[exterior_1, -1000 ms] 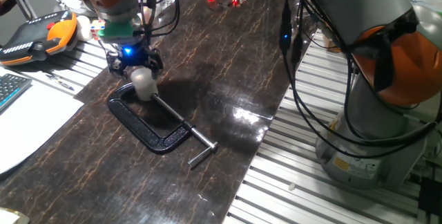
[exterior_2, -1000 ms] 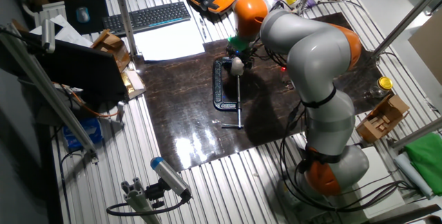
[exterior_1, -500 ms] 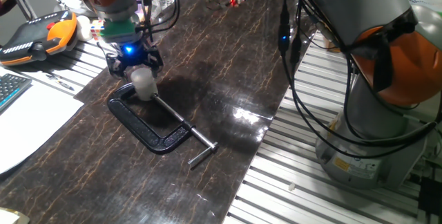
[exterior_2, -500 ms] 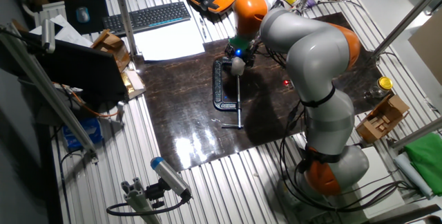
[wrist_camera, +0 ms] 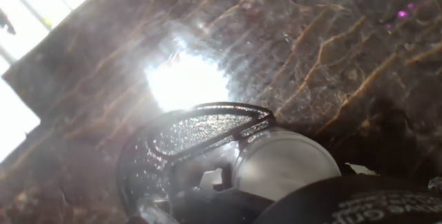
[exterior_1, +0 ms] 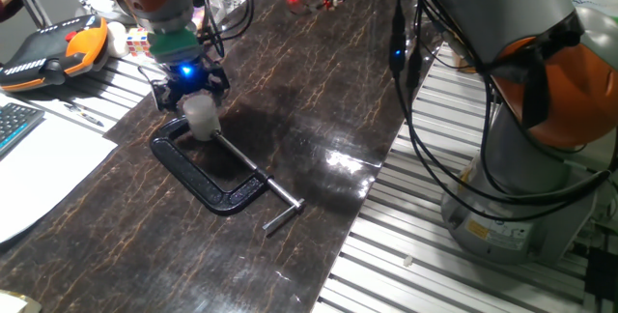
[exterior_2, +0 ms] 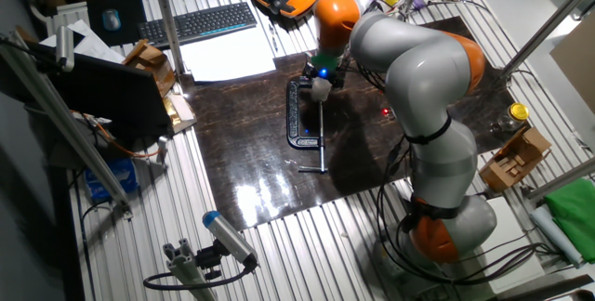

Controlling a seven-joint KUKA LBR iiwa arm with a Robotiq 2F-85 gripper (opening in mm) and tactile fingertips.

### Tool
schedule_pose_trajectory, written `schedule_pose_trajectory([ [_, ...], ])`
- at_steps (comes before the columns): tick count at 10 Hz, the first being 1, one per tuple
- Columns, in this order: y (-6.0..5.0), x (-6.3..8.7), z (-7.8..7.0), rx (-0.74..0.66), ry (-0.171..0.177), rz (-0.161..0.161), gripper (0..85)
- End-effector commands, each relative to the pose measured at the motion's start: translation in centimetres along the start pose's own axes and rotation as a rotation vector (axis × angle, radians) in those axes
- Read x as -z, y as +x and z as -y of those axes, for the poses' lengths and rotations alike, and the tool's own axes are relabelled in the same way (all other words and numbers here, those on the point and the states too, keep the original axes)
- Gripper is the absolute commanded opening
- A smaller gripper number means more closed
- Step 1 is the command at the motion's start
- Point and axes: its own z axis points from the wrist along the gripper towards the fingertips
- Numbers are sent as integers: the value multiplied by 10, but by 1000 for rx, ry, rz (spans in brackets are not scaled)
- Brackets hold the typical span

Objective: Screw the lid onto the jar

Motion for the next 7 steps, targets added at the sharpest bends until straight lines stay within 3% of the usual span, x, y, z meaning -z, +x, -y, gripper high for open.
schedule_pose_trajectory([
  [1, 0, 0, 0, 852, -42, 10, 850],
  [7, 1, 2, 0, 867, -48, 10, 850],
])
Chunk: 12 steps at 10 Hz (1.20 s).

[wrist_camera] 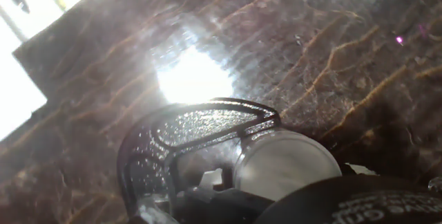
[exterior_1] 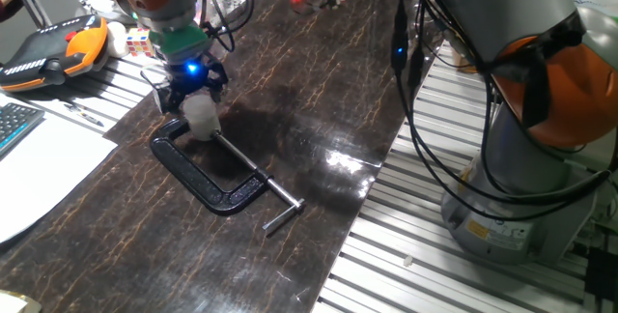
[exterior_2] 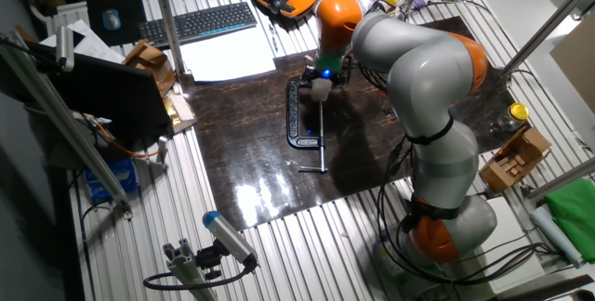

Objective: Screw the lid onto the jar

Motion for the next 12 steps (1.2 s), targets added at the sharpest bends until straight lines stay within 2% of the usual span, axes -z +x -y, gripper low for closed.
schedule_pose_trajectory([
  [1, 0, 0, 0, 623, -32, 4, 850],
  [8, 2, -2, 1, 606, -31, 7, 840],
  [9, 2, -1, 2, 603, -26, 7, 787],
  [12, 3, -1, 3, 573, -16, 3, 700],
])
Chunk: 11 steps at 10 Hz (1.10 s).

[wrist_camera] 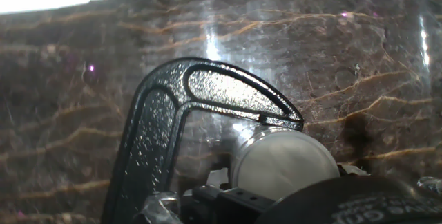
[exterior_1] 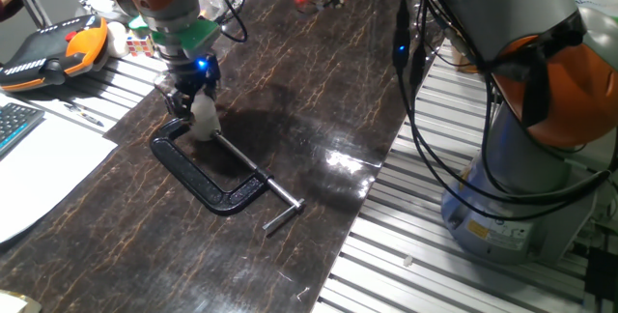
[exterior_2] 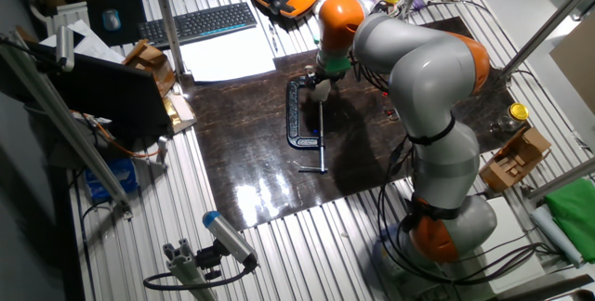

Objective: Screw the lid onto the jar

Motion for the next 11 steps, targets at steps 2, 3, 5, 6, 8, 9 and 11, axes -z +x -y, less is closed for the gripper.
schedule_pose_trajectory([
  [2, 0, -1, 0, 150, -7, 15, 750],
  [3, 0, -1, -1, 149, -4, 16, 743],
  [5, 0, -1, -1, 144, -6, 14, 697],
  [6, 0, -1, -1, 141, -6, 14, 700],
  [8, 0, -1, -1, 132, -2, 16, 710],
  [9, 0, -1, -1, 120, -3, 16, 707],
  [11, 0, -1, -1, 82, 3, 19, 707],
])
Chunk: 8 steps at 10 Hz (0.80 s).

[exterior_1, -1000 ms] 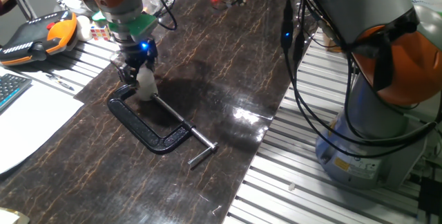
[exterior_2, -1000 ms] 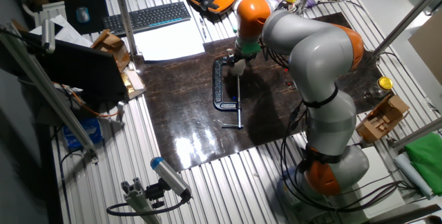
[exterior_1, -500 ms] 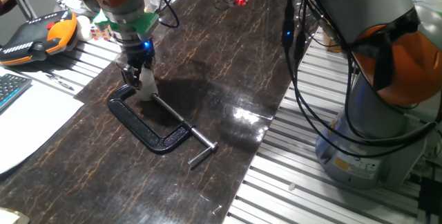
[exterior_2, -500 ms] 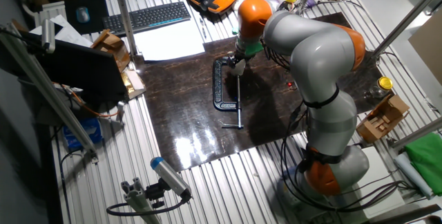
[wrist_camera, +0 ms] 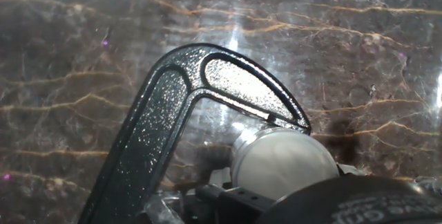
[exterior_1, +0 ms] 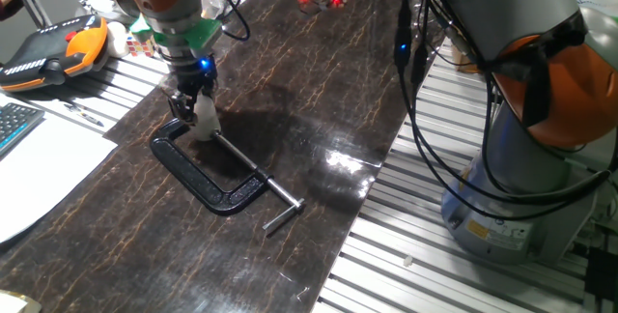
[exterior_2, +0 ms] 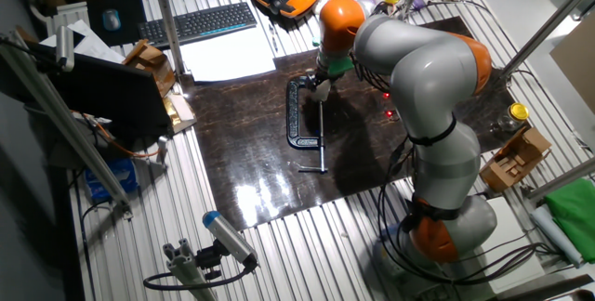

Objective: Screw the lid onto the jar

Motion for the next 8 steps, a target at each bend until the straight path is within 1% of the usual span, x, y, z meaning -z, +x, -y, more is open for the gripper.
schedule_pose_trajectory([
  [1, 0, 0, 0, -29, -1, 1, 703],
  [5, 0, -1, 0, -198, -6, 10, 703],
  [8, 0, 0, 0, -326, 9, 7, 703],
])
